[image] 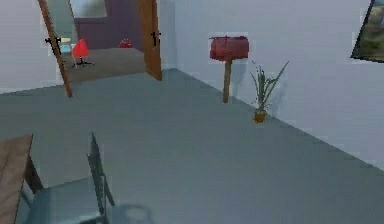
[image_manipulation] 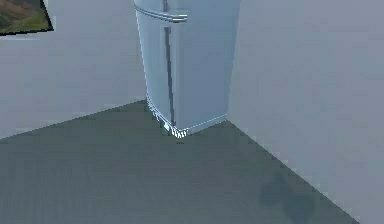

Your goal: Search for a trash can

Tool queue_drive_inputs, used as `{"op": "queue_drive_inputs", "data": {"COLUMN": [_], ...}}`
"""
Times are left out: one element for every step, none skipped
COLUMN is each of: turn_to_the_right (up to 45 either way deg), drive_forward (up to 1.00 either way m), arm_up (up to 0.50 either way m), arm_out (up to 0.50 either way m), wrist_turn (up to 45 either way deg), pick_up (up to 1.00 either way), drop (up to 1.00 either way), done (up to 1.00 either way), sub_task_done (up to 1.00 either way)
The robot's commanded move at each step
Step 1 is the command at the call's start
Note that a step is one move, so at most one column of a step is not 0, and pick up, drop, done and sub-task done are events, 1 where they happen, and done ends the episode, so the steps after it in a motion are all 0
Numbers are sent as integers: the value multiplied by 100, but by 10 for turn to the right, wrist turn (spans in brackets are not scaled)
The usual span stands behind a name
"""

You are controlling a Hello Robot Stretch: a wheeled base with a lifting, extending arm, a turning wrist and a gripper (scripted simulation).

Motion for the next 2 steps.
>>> {"op": "queue_drive_inputs", "data": {"turn_to_the_right": [-30, 0], "drive_forward": [0, 100], "arm_up": [0, 0], "arm_out": [0, 0], "wrist_turn": [0, 0], "pick_up": [0, 0], "drop": [0, 0], "done": [0, 0], "sub_task_done": [0, 0]}}
